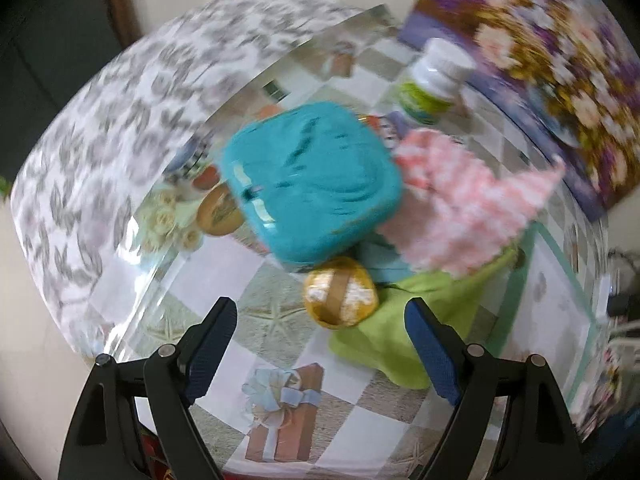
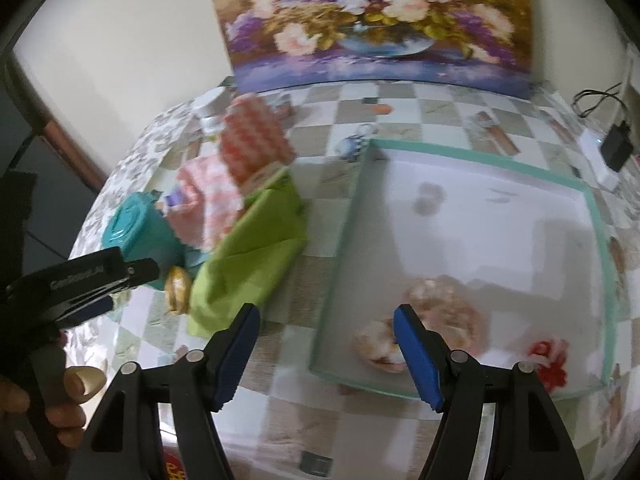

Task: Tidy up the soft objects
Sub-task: 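Move both tools back from the tray to the pile of soft items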

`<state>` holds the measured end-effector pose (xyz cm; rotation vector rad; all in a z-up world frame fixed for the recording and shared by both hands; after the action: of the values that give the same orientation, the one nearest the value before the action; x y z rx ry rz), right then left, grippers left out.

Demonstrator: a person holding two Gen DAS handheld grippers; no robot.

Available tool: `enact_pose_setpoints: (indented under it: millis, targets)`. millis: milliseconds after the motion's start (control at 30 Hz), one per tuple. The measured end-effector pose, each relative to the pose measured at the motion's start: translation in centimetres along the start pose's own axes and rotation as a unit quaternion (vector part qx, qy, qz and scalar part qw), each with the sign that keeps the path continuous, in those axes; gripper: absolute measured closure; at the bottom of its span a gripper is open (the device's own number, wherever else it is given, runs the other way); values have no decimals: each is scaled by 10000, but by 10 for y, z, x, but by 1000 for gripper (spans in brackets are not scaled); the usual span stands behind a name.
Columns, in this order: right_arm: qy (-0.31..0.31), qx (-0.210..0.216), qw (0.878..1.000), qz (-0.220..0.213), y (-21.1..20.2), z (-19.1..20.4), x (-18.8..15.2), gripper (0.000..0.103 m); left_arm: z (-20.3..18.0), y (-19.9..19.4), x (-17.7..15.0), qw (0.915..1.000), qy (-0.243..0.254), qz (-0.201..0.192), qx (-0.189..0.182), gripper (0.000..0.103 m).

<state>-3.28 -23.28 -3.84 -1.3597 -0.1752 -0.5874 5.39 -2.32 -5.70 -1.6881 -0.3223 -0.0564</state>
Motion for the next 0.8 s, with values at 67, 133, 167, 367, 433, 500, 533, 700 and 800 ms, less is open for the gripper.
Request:
enact_pose_setpoints:
  millis: [67,133,167,367,433,500,533,700,800]
  targets:
    - [-27,90,9999,50,6,6,0,30,8,2,1,9998,-177,72,-15,17]
    - [-71,198,9997,118,13,15,-1,30,11,6,1,9995,-281,142,-53,17]
    - [-94,240,9996,144,15,18,-1,30,12,8,1,9994,-309,172,-62,17]
    - [-371,318,9986,220,29,39,-2,30,9,25,3,9980,-362,441,-263,17]
    - [-441,305,9983,232,32,43,-2,30,9,31,4,9974,-413,507,-297,17]
    - [-481,289,9981,241,36,44,0,30,8,37,6,9970,-451,531,-332,17]
    - [-478,300,9981,248,38,44,0,30,7,40,8,9968,-472,538,-362,17]
    - [-450,359,9980,272,46,42,6,30,1,54,13,9961,-469,607,-439,17]
    - [-345,404,9981,303,52,39,10,30,-1,60,16,9956,-496,638,-465,17]
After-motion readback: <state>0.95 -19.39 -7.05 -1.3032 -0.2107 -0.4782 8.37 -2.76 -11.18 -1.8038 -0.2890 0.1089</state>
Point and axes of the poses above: each gripper's, at about its wrist camera, not at the fingertips, and y roughly the way its jaws point, z to its left, x to its top, the point moved 3 cm from there along y, roughly the way its jaws point, and after that the axes turned 1 degree about z, right-handed, at the moved point
